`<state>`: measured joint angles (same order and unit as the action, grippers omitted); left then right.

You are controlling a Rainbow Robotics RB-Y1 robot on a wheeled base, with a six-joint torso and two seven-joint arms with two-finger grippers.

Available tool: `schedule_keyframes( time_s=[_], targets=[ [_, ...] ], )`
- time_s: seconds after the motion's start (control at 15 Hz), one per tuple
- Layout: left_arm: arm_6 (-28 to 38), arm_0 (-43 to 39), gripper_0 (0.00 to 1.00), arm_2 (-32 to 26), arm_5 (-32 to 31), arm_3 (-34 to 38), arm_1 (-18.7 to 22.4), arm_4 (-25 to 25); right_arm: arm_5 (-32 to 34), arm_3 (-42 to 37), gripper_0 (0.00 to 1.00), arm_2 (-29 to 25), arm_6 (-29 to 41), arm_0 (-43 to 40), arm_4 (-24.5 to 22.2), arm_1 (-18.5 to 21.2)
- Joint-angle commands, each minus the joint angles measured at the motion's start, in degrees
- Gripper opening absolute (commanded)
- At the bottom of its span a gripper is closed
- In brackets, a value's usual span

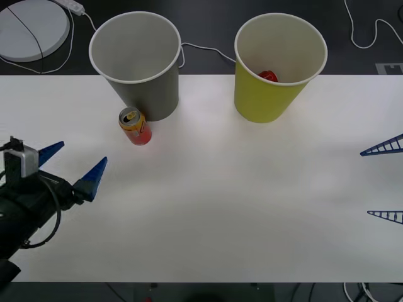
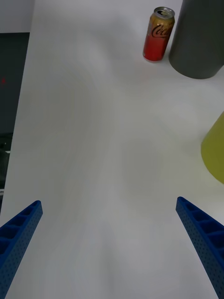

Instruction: Put the can into the green bin and the plastic bottle into the gray bin

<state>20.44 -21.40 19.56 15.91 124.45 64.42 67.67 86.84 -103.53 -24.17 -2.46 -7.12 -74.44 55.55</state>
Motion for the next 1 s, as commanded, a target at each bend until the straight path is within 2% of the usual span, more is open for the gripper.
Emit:
schedule_keyframes(
  time_s=[0.07,0.27,0.53,0.73,1.0],
  targets=[
    [3.3,3.2,1.00,7.8,8.7,-0.3,0.0,4.1,0.0,0.0,1.00,0.0,0.0,0.0,0.0,0.0],
    [18.4,5.0,1.00,12.7,11.9,-2.5,-0.1,15.4,0.0,0.0,1.00,0.0,0.0,0.0,0.0,0.0],
    [30.2,11.4,1.00,20.9,17.1,-10.4,-1.1,27.3,0.0,0.0,1.00,0.0,0.0,0.0,0.0,0.0],
    [36.6,15.3,1.00,23.6,18.5,-17.8,-4.8,35.5,0.0,0.0,1.00,0.0,0.0,0.0,0.0,0.0],
    [39.8,18.0,1.00,23.6,18.6,-24.9,-10.3,42.5,0.0,0.0,1.00,0.0,0.0,0.0,0.0,0.0]
  ],
)
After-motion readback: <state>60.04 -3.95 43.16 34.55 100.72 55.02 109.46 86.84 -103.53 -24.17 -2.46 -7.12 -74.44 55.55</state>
